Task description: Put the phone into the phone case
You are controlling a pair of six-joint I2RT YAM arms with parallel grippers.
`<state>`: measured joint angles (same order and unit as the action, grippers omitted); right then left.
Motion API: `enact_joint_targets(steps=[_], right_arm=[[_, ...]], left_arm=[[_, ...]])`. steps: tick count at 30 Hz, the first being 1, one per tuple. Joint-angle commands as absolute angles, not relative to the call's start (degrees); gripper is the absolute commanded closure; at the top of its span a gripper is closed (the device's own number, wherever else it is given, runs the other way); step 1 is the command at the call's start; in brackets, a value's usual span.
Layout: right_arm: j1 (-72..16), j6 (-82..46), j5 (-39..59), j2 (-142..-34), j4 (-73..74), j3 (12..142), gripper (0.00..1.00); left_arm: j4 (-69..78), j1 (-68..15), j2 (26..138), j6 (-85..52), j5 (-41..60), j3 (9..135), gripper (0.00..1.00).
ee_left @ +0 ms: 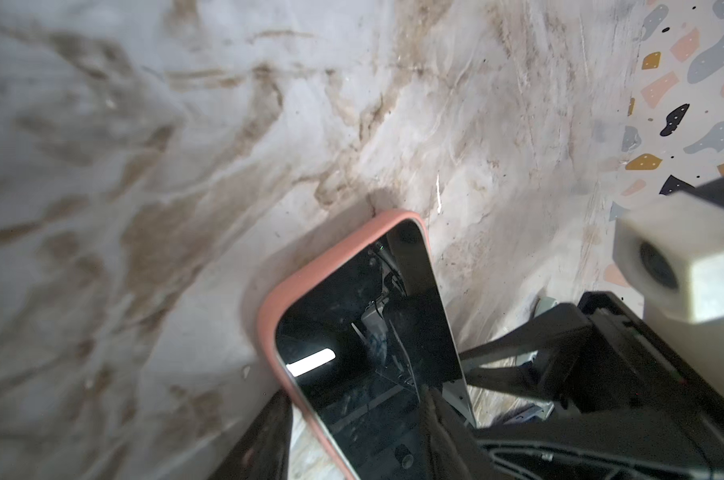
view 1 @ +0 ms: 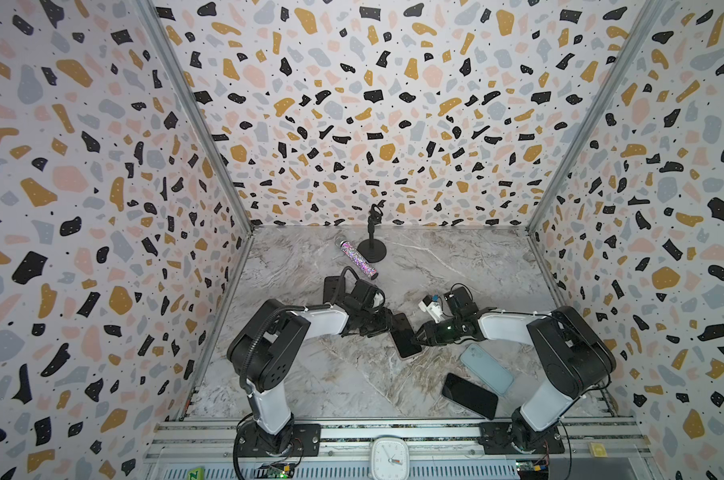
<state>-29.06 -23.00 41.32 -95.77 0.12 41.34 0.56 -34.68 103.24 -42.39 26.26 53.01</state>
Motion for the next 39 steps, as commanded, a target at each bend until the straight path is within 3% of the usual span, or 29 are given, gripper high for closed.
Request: enact_joint_targets(steps=[1, 8, 13, 26, 39], right_arm=[[-31.06, -24.31, 41.91, -93.04, 0.17, 40.18, 0.60], [-32.43, -17.71, 32.50, -86.70, -8.84, 39.66, 0.40], [-36.08, -15.32, 26.36, -83.42, -10.96, 39.73, 0.31], [-44.85, -14.69, 14.70, -82.47, -13.30, 39.51, 0.36], [-45.97, -13.60, 15.12, -88.02, -11.75, 43.94, 0.47]], left_arm=[[-0.69, -34.48, 104.15, -40.34, 26.21, 54.58, 0.49], [-1.29, -33.20, 101.48, -39.40, 26.94, 51.62, 0.49], [-0.69, -33.13, 101.25, -38.98, 28.19, 50.19, 0.49], [1.35, -33.13, 101.66, -39.59, 30.13, 49.48, 0.50], [3.39, -33.40, 102.17, -40.43, 31.16, 48.36, 0.51]])
